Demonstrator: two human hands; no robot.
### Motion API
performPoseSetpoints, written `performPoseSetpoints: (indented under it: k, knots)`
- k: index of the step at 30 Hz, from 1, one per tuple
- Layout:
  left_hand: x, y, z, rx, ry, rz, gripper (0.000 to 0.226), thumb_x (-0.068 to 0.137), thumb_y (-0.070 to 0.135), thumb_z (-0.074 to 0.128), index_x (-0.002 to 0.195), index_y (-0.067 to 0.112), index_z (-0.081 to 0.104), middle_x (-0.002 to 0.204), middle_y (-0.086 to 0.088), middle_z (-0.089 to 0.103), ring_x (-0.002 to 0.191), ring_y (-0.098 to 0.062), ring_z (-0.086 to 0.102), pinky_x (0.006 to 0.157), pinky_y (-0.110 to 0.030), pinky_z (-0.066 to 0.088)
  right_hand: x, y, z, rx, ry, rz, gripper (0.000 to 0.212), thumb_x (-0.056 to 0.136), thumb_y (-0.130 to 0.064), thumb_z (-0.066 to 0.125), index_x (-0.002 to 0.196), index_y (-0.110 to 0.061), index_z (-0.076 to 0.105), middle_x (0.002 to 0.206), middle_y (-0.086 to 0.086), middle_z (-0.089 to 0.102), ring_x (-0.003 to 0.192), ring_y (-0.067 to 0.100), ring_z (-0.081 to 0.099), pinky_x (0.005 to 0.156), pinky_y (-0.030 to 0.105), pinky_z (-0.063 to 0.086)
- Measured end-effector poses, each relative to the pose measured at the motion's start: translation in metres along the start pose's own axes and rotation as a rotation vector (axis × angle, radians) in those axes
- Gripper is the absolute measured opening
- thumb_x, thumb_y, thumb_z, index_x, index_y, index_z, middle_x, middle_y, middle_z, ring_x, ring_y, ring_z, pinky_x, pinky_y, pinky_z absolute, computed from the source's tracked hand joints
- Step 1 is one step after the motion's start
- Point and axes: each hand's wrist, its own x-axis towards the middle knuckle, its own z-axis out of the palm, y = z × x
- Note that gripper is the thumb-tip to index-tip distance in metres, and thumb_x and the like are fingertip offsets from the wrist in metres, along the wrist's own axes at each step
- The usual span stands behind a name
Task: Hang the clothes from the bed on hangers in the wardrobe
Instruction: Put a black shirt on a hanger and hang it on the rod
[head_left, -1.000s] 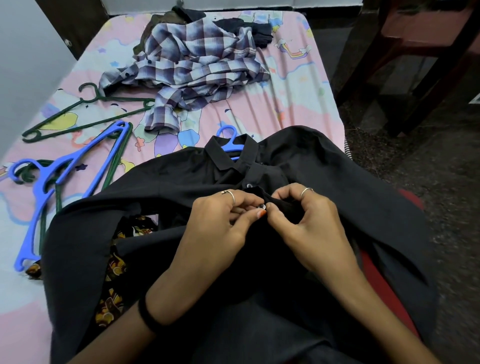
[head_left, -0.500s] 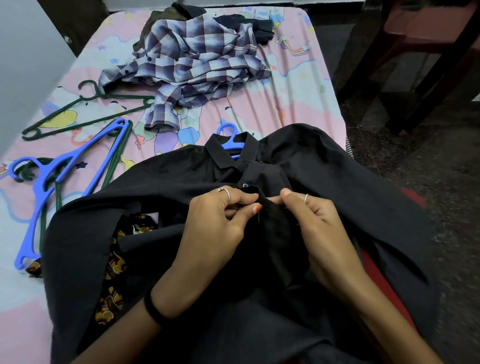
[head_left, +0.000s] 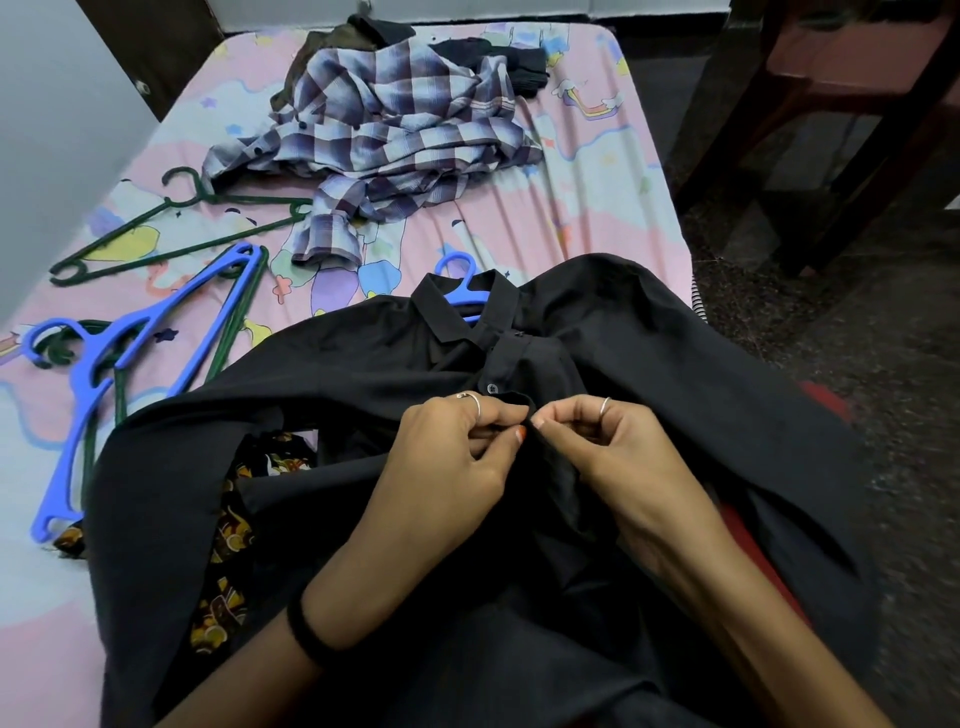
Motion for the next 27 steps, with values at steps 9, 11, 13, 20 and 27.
performPoseSetpoints:
  k: [9, 11, 13, 20, 27]
  knots:
    - [0.007, -0.007, 0.009, -0.244, 0.076, -0.174, 0.005, 0.084, 0.01, 0.07, 0.084, 0.012, 0.074, 0.075, -0.002, 0.075, 0.075, -0.011, 0.072, 0.073, -0.024, 0.055, -0.006, 0.011, 0.015, -0.491, 0.188, -0.369, 0.007, 0.087, -0.017, 0.068, 0.082, -0.014, 0.064, 0.078, -0.006, 0.065, 0.071, 0.005, 0.061, 0.061, 0.008, 0.043]
    - [0.009, -0.011, 0.011, -0.387, 0.097, -0.258, 0.003, 0.084, 0.006, 0.07, 0.086, 0.006, 0.072, 0.078, -0.01, 0.074, 0.079, -0.021, 0.071, 0.079, -0.032, 0.056, -0.007, 0.017, 0.02, -0.551, 0.226, -0.491, 0.006, 0.086, -0.011, 0.069, 0.084, -0.013, 0.063, 0.083, -0.006, 0.061, 0.076, 0.006, 0.059, 0.063, 0.005, 0.042]
    - [0.009, -0.012, 0.013, -0.507, 0.118, -0.315, 0.005, 0.084, 0.004, 0.069, 0.089, 0.003, 0.069, 0.077, -0.011, 0.073, 0.078, -0.022, 0.068, 0.079, -0.031, 0.054, -0.005, 0.022, 0.022, -0.567, 0.245, -0.552, 0.008, 0.085, -0.008, 0.069, 0.085, -0.012, 0.063, 0.083, -0.005, 0.059, 0.075, 0.004, 0.058, 0.065, 0.004, 0.041]
    - [0.018, -0.001, 0.015, -0.761, 0.174, -0.359, 0.016, 0.085, -0.004, 0.064, 0.088, 0.01, 0.056, 0.067, -0.003, 0.068, 0.071, -0.015, 0.062, 0.079, -0.029, 0.052, 0.006, 0.01, 0.02, -0.311, 0.24, -0.46, 0.01, 0.084, -0.006, 0.068, 0.081, -0.014, 0.064, 0.077, -0.004, 0.063, 0.067, 0.005, 0.058, 0.062, 0.009, 0.042]
    - [0.031, 0.002, 0.012, -0.736, 0.132, -0.309, 0.02, 0.084, -0.004, 0.065, 0.079, 0.011, 0.053, 0.066, -0.005, 0.064, 0.072, -0.019, 0.061, 0.083, -0.034, 0.052, 0.021, -0.013, 0.005, 0.308, -0.065, 0.002, 0.017, 0.089, -0.002, 0.058, 0.075, -0.011, 0.063, 0.069, 0.002, 0.057, 0.063, 0.007, 0.052, 0.058, 0.018, 0.046]
